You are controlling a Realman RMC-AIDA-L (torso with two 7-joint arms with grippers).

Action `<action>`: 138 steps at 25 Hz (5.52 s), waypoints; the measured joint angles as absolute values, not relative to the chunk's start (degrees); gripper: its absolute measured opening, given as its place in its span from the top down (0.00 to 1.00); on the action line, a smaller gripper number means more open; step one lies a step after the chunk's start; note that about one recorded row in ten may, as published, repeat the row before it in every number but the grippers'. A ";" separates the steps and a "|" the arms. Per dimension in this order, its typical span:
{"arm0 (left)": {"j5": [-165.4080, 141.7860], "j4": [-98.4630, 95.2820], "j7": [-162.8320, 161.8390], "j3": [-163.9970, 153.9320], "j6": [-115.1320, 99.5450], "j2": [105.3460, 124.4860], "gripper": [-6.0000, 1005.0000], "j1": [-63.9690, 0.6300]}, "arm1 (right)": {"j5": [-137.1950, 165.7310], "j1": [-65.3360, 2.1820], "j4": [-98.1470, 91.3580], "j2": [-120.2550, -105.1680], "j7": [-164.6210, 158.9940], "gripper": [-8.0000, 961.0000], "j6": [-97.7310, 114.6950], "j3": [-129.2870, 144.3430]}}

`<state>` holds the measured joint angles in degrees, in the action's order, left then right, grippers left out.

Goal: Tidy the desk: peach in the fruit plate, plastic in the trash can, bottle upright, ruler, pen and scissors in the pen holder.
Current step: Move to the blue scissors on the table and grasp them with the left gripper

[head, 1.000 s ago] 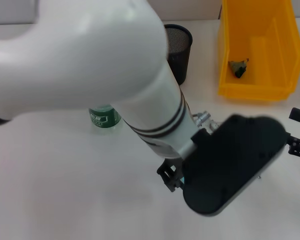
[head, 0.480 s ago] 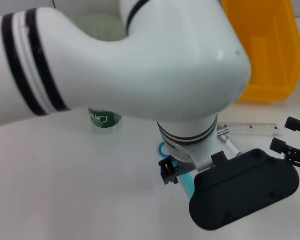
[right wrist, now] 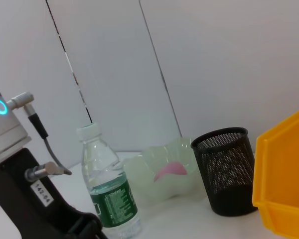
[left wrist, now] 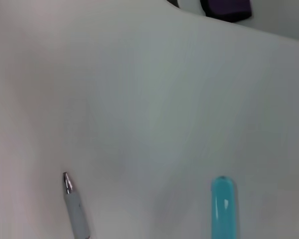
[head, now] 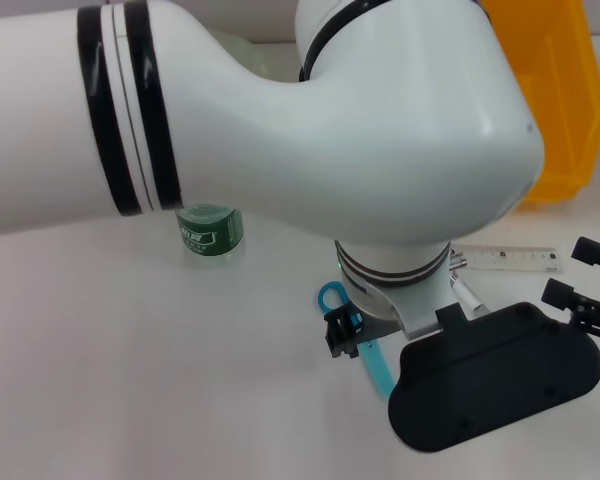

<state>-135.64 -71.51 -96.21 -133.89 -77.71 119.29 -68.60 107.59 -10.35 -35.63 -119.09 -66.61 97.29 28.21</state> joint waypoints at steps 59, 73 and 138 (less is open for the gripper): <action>-133.26 -64.95 -95.00 -143.56 -71.60 119.27 0.29 -70.97 | 107.66 -13.08 -33.31 -119.06 -66.57 0.14 95.54 28.38; -132.71 -64.90 -94.86 -145.02 -70.77 119.26 0.29 -71.71 | 109.08 -14.18 -32.36 -119.09 -64.63 0.14 94.47 29.35; -132.54 -63.49 -96.15 -147.71 -66.36 119.26 0.60 -71.40 | 110.12 -17.30 -29.70 -119.09 -64.56 0.14 92.97 29.35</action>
<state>-132.54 -63.49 -96.15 -147.71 -66.36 119.26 -71.40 110.12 -17.30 -29.70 -119.09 -64.56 92.97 29.35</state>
